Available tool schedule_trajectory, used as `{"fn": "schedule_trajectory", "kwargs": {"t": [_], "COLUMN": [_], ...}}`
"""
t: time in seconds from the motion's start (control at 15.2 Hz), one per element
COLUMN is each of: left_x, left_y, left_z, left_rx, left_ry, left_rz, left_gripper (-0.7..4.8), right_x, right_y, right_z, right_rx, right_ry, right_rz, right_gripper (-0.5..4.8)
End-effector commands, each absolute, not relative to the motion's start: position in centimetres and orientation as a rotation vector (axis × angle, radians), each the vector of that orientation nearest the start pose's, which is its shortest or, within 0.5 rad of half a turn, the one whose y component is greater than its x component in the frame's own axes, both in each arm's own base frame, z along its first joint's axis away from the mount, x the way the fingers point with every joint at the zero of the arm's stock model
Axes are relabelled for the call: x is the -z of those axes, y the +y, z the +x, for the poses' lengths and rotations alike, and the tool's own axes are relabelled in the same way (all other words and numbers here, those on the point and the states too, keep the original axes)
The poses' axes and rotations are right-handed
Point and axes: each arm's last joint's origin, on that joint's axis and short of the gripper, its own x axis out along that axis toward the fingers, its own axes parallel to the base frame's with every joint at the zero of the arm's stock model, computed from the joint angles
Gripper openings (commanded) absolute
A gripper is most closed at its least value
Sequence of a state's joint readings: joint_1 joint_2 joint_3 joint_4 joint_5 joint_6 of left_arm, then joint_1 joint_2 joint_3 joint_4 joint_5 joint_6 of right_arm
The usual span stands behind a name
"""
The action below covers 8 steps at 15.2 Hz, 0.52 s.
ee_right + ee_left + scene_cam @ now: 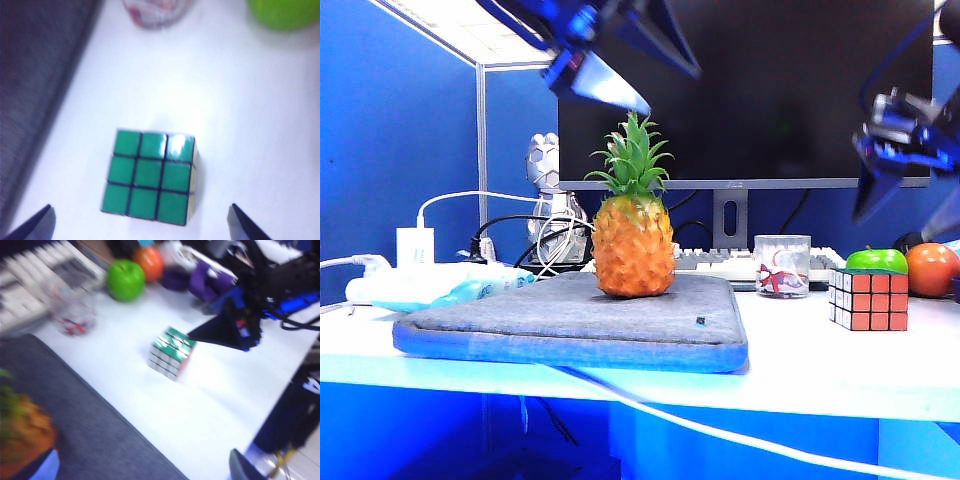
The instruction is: Rotate the Rubik's Cube so that its red face is facing towards you.
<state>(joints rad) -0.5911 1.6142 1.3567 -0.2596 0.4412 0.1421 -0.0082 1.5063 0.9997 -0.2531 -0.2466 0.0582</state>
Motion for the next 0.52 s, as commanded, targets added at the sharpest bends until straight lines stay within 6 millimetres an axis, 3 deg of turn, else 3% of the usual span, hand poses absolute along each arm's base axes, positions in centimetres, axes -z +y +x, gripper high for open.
{"fn": "schedule_trajectory", "kwargs": {"t": [0.07,0.26,0.52], "left_x": [-31.2,-31.2,-31.2], "left_y": [-23.1,-24.3,-24.5], "left_z": [28.9,28.0,27.8], "left_rx": [1.09,1.126,1.13], "left_ry": [0.484,0.494,0.511], "left_rz": [0.161,0.147,0.128], "left_gripper": [4.79,4.79,4.79], "right_x": [-21.9,-18.8,-17.8], "right_y": [0.6,0.6,0.9], "right_z": [32.4,33.5,34.4], "right_rx": [-0.259,-0.26,-0.258], "right_ry": [0.804,0.893,0.895], "right_rz": [0.161,0.155,0.148], "right_gripper": [4.79,4.79,4.79]}}
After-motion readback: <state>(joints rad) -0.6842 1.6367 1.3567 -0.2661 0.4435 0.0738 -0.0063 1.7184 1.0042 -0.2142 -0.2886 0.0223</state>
